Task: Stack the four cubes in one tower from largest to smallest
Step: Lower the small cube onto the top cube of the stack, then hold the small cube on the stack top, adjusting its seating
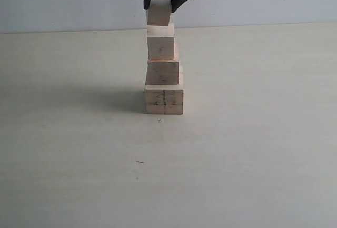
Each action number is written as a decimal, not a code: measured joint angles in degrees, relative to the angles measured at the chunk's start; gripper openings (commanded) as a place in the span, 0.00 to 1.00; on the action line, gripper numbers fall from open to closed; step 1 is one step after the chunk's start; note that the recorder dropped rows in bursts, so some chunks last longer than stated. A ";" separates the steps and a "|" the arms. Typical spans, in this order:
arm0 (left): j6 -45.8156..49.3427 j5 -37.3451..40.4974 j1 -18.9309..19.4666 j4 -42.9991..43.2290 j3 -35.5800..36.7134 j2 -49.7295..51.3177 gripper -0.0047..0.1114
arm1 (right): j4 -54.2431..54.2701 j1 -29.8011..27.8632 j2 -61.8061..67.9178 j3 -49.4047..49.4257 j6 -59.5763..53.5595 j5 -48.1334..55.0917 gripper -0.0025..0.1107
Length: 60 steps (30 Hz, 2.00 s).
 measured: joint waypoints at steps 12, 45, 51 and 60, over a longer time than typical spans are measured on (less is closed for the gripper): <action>0.22 0.00 0.00 0.00 0.00 0.00 0.04 | -3.04 0.00 -0.78 3.61 -1.37 0.08 0.32; 0.33 0.00 0.00 0.00 0.00 0.00 0.04 | -0.65 0.00 -0.87 3.61 2.55 -1.96 0.32; 0.33 0.00 0.00 0.00 0.00 0.00 0.04 | -0.88 0.00 -0.87 3.61 2.55 -1.63 0.32; 0.33 0.00 0.00 0.00 0.00 0.00 0.04 | -0.88 0.00 -0.87 3.61 2.55 -1.50 0.45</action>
